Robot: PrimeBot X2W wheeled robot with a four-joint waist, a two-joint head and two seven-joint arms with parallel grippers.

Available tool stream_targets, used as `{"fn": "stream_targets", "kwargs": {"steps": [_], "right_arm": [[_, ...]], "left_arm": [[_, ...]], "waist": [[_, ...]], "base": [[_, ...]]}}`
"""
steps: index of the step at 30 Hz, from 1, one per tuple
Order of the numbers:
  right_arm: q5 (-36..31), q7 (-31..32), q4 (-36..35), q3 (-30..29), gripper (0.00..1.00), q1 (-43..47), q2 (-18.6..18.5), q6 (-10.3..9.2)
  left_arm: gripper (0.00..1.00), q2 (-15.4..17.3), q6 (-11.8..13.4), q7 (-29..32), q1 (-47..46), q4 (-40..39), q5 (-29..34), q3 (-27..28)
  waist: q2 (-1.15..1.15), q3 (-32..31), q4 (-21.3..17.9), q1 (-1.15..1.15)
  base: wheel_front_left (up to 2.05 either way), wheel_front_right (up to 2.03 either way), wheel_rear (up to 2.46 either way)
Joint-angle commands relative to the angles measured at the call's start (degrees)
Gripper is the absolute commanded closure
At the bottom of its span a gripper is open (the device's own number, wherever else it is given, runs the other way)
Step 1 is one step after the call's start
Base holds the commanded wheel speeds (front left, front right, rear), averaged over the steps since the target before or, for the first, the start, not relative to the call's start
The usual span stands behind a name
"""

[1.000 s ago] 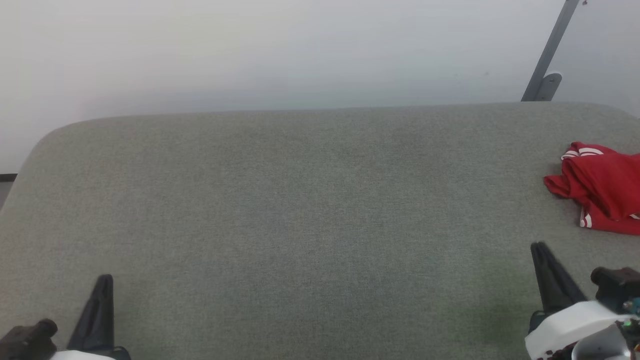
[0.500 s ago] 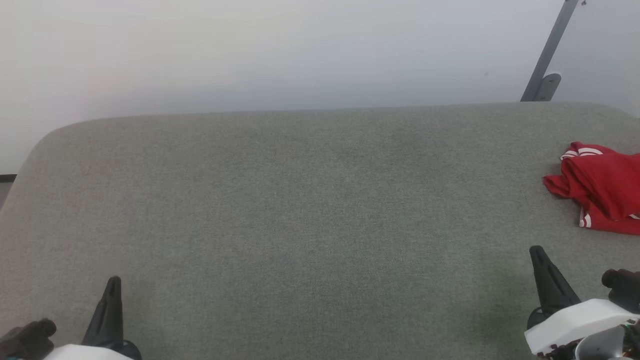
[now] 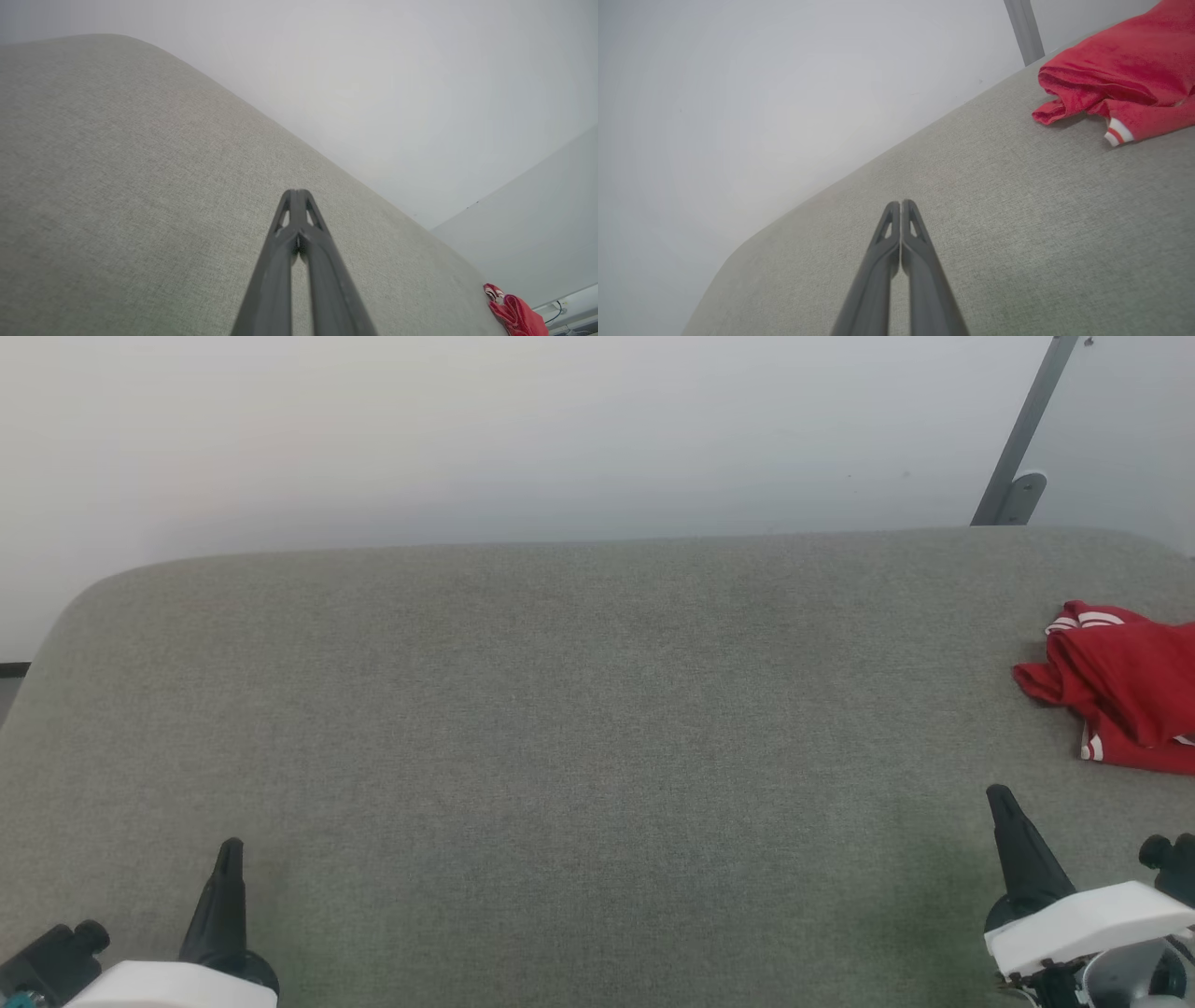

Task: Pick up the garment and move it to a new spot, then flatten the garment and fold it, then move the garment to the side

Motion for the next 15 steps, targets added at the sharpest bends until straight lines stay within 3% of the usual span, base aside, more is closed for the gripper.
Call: {"fn": "stream_targets", "kwargs": {"steps": [1,15], "right_arm": [[1.86,0.35,-0.39,-0.25,1.0,-1.74,-0.01,-0.02],[12.26,2.04,0.51,-0.9,1.0,-2.78,1.27,-0.03]], "left_arm": [[1.0,0.18,-0.05,0.51,-1.79,-0.47,-1.61,0.38],[1.0,-1.88,-0.07,3.53,-3.55,0.12,-10.96,0.4]], "waist": [[0.0,0.0,0.0,0.0],[0.0,-0.06,-0.07,0.0]], "base": [[0.0,0.0,0.0],[0.0,0.0,0.0]]}}
